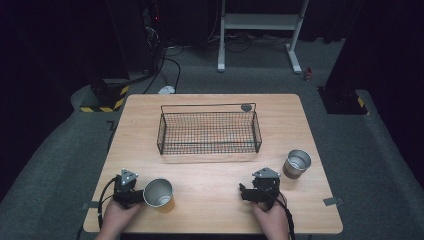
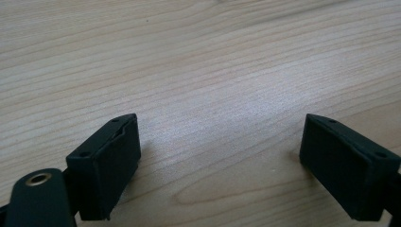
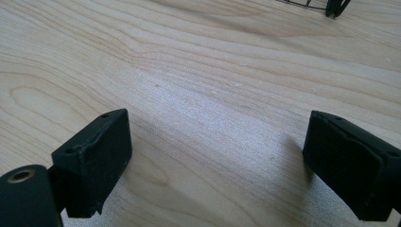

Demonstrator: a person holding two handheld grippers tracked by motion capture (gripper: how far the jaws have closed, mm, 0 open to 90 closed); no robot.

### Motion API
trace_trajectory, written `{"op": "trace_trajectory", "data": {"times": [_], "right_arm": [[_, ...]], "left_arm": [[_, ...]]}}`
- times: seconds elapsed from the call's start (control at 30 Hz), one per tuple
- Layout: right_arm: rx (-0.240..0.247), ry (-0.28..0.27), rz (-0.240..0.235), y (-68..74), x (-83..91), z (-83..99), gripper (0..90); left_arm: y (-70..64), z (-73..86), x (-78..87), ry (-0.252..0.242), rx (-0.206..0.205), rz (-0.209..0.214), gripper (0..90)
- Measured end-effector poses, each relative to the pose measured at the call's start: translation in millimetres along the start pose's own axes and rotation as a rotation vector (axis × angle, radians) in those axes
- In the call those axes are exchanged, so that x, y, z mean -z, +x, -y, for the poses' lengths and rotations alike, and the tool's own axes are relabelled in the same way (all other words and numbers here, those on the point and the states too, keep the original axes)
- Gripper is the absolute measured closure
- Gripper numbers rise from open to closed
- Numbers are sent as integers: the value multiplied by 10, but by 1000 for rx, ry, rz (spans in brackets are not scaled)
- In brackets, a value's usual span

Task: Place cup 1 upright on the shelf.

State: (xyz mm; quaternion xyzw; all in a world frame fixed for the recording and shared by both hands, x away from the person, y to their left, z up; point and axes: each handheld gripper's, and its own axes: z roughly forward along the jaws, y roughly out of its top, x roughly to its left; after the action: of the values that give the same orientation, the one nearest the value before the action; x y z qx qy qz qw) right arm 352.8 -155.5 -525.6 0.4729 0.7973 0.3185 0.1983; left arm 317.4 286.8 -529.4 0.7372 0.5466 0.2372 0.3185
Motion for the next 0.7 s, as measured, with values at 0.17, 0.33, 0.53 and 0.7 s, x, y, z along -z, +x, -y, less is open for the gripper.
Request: {"op": "trace_trajectory", "data": {"times": [0.17,0.33,0.53,0.7], "right_arm": [[-5,-1,3,4,3,5,88],[2,-4,0,1,12,15,89],[12,-2,-13,-7,43,45,89],[13,1,-27,-10,71,71,90]], "left_arm": [[-3,0,1,0,3,-2,139],[-17,7,7,-2,11,-10,148],[-24,7,11,-8,11,-12,168],[-12,15,27,-12,22,-21,216]]}}
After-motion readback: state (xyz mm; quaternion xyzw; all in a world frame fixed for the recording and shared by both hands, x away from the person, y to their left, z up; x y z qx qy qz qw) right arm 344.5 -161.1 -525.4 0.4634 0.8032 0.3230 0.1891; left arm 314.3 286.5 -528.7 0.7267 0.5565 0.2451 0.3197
